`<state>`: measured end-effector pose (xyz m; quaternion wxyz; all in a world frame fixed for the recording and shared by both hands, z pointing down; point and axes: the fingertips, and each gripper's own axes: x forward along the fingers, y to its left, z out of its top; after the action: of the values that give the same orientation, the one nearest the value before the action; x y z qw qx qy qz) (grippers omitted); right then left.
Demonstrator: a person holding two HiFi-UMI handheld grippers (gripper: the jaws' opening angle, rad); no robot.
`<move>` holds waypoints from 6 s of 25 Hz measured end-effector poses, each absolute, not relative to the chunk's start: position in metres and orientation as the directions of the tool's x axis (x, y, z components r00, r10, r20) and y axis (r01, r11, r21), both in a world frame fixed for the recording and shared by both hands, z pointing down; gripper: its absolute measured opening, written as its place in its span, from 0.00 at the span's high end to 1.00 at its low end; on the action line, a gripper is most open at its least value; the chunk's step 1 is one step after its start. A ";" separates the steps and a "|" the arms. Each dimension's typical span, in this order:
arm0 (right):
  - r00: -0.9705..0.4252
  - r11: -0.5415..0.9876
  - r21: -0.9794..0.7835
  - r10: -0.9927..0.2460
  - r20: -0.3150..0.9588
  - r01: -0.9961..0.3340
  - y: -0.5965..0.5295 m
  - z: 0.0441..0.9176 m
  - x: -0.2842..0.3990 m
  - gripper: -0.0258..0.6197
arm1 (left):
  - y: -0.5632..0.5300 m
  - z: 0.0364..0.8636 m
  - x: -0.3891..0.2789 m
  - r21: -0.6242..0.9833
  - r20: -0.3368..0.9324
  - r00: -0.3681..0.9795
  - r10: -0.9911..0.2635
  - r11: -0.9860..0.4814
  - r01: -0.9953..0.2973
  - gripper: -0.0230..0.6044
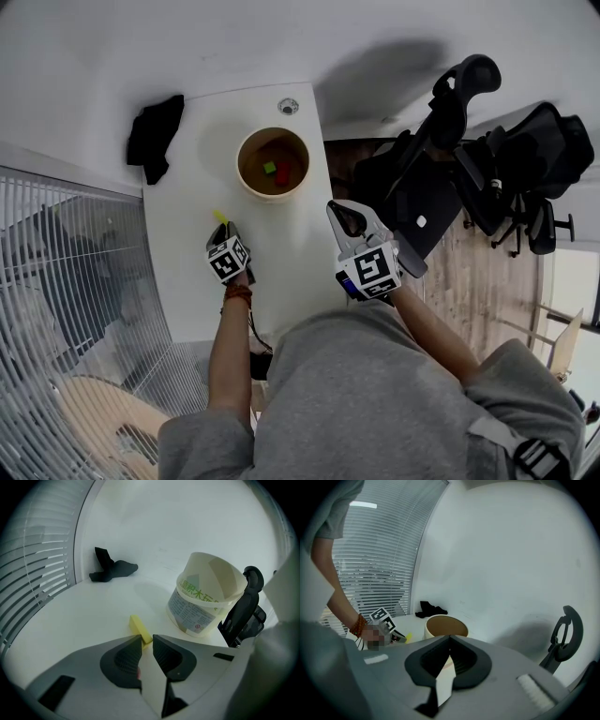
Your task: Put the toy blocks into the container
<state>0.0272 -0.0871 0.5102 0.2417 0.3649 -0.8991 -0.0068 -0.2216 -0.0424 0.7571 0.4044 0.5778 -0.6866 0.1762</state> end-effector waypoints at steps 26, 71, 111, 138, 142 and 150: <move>-0.602 0.713 0.198 -0.684 0.412 -0.673 -0.094 0.502 0.037 0.94 | -0.030 0.696 -0.216 0.246 0.648 0.031 -0.761 0.171 -0.954 0.86; -0.591 0.682 0.189 -0.715 0.374 -0.706 -0.086 0.493 0.050 0.94 | -0.076 0.506 -0.145 0.187 0.289 0.186 -0.939 -0.135 -0.973 0.87; -0.558 0.645 0.179 -0.745 0.365 -0.743 -0.082 0.494 0.070 0.94 | -0.123 0.496 -0.099 0.176 0.266 0.281 -0.922 -0.241 -0.955 0.80; -0.610 0.659 0.179 -0.748 0.262 -0.731 -0.085 0.439 0.051 0.94 | -0.066 0.471 -0.120 0.088 0.160 0.161 -0.974 -0.149 -0.985 0.92; -0.628 0.672 0.192 -0.738 0.246 -0.715 -0.081 0.435 0.047 0.94 | -0.058 0.475 -0.110 0.087 0.176 0.183 -0.967 -0.170 -0.982 0.95; -0.684 0.722 0.214 -0.692 0.232 -0.658 -0.075 0.431 0.034 0.95 | -0.042 0.492 -0.092 0.089 0.230 0.229 -0.946 -0.214 -0.973 0.95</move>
<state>0.0336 -0.0747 0.4315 0.1496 0.3686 -0.9157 -0.0567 -0.0922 -0.0418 0.4916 0.1073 0.7764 -0.6178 0.0627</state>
